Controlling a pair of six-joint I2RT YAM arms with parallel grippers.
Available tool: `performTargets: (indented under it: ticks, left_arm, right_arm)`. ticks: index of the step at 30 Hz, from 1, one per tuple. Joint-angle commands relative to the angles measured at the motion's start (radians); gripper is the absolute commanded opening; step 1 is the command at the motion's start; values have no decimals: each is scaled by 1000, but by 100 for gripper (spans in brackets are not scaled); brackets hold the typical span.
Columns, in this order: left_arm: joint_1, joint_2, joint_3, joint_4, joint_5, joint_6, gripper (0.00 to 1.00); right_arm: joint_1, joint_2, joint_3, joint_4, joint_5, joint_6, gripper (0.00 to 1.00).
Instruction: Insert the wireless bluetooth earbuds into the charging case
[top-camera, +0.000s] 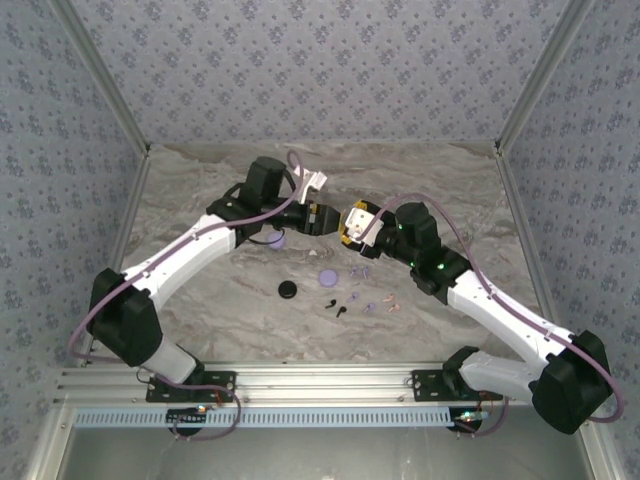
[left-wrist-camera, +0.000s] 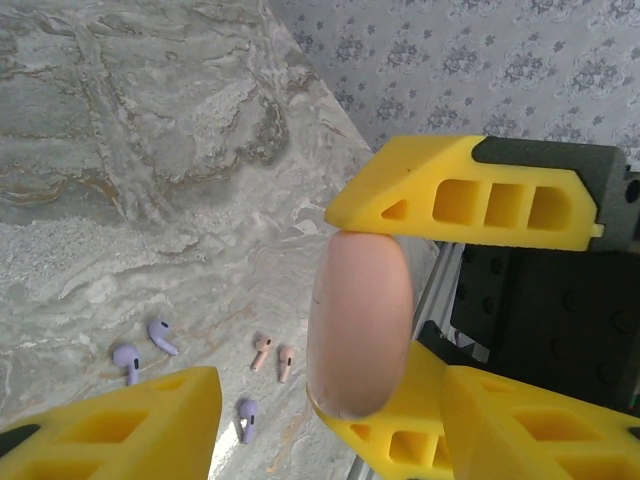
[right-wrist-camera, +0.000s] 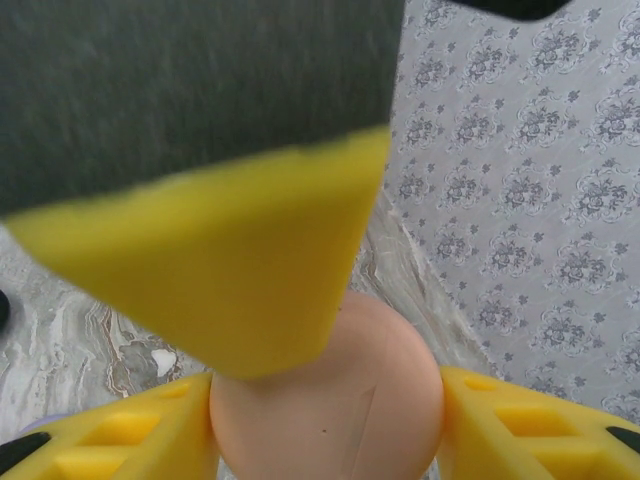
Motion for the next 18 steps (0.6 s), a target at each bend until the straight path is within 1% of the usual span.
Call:
performTargets:
  ticks: [1, 5, 11, 13, 15, 18]
  left_arm:
    - [-12, 19, 58, 35, 45, -4, 56]
    - [-17, 38, 66, 36, 62, -5, 47]
    - [-20, 47, 68, 38, 80, -2, 29]
    - [-20, 46, 71, 36, 80, 1, 26]
    - [-20, 43, 70, 34, 79, 6, 24]
    - [-19, 30, 68, 36, 62, 16, 22]
  right_arm:
    - [9, -19, -2, 5, -16, -13, 56]
    - [8, -19, 1, 3, -13, -11, 57]
    - [8, -15, 4, -5, -7, -6, 57]
    - [9, -13, 10, -15, -4, -3, 58]
    - [5, -10, 20, -33, -6, 9, 63]
    - [-8, -12, 32, -67, -18, 38, 79]
